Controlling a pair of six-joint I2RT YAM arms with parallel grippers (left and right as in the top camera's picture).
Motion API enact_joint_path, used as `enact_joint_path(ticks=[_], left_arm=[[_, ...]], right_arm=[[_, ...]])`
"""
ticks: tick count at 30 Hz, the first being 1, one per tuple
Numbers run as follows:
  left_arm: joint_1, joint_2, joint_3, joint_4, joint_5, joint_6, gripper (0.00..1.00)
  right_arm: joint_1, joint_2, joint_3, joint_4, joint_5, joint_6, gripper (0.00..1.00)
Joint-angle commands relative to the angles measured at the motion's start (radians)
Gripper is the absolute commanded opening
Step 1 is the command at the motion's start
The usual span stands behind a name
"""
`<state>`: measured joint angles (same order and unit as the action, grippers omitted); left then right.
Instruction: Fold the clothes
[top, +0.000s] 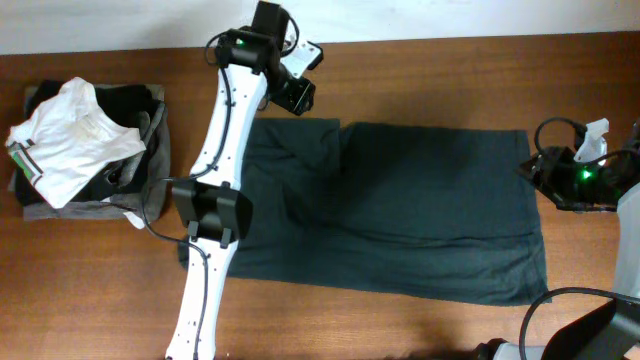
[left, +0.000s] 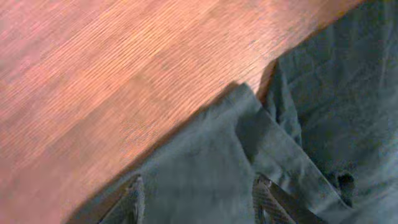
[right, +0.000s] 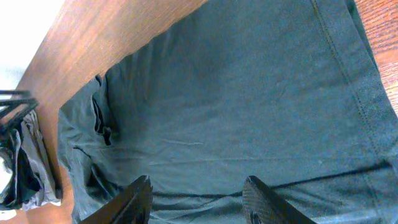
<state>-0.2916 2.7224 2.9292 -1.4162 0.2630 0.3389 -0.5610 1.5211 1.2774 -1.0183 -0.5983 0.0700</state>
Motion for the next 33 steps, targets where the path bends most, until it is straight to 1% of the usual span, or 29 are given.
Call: enact_joint_path(ticks=[1,3,4,5,6,7,8,9,11,13,16,18,22,23,24,25,28,29,30,31,32,33], left_arm=[[-0.04,0.138,-0.002,0.12,0.109,0.149,0.56],[-0.051,0.175,-0.003,0.184,0.136,0.149,0.56],[-0.064,0.193,-0.003,0.179,0.119,0.15,0.57],[-0.074,0.224,-0.006,0.174,0.068,0.149,0.57],[-0.077,0.233,-0.014,0.171,0.062,0.149,0.56],[-0.077,0.238,-0.022,0.166,0.062,0.148,0.36],[-0.077,0.233,-0.021,0.16,0.049,0.146,0.06],[-0.076,0.22,-0.017,0.147,0.001,0.139,0.0],[-0.07,0.159,-0.016,0.11,-0.097,0.123,0.0],[-0.052,0.023,-0.016,0.064,-0.176,0.123,0.0],[-0.013,-0.127,-0.016,0.023,-0.208,0.122,0.0],[0.027,-0.177,-0.016,-0.011,-0.264,0.077,0.0],[0.069,-0.238,-0.017,-0.235,-0.256,0.069,0.0],[0.07,-0.238,-0.018,-0.272,-0.2,0.066,0.01],[0.07,-0.238,-0.027,-0.272,-0.167,0.05,0.01],[0.07,-0.238,-0.043,-0.272,-0.17,0.047,0.02],[0.072,-0.237,-0.081,-0.253,-0.17,0.047,0.02],[0.072,-0.237,-0.081,-0.245,-0.171,0.048,0.02],[0.072,-0.237,-0.081,-0.246,-0.174,0.047,0.02],[0.072,-0.237,-0.081,-0.245,-0.173,0.047,0.02],[0.072,-0.237,-0.081,-0.245,-0.173,0.047,0.02],[0.072,-0.237,-0.081,-0.245,-0.174,0.047,0.02]], right_arm=[[0.005,-0.01,0.013,0.005,0.009,-0.014,0.51],[0.005,-0.01,0.013,0.005,0.009,-0.014,0.51],[0.005,-0.01,0.013,0.005,0.009,-0.014,0.51],[0.005,-0.01,0.013,0.004,0.009,-0.014,0.51],[0.005,-0.01,0.013,0.004,0.009,-0.014,0.51],[0.005,-0.01,0.013,0.004,0.009,-0.014,0.51],[0.005,-0.01,0.013,0.004,0.009,-0.013,0.51],[0.005,-0.01,0.013,0.004,0.009,-0.011,0.51],[0.005,-0.01,0.013,0.001,0.009,-0.01,0.51],[0.005,-0.01,0.013,0.001,0.009,-0.011,0.51],[0.005,-0.01,0.013,0.005,0.009,-0.011,0.51],[0.005,-0.01,0.013,0.008,0.01,-0.015,0.51],[0.005,-0.01,0.013,0.012,0.013,-0.048,0.52],[0.005,-0.01,0.013,0.012,0.018,-0.048,0.54],[0.005,-0.01,0.013,0.013,0.04,-0.048,0.55],[0.005,-0.006,0.013,0.019,0.064,-0.049,0.55],[0.043,0.084,0.006,0.137,0.105,-0.047,0.55],[0.069,0.151,0.008,0.235,0.214,0.0,0.55],[0.082,0.208,0.019,0.29,0.28,0.009,0.56],[0.09,0.269,0.045,0.319,0.31,0.037,0.56],[0.096,0.351,0.109,0.322,0.323,0.043,0.56],[0.096,0.451,0.209,0.299,0.329,0.043,0.58]])
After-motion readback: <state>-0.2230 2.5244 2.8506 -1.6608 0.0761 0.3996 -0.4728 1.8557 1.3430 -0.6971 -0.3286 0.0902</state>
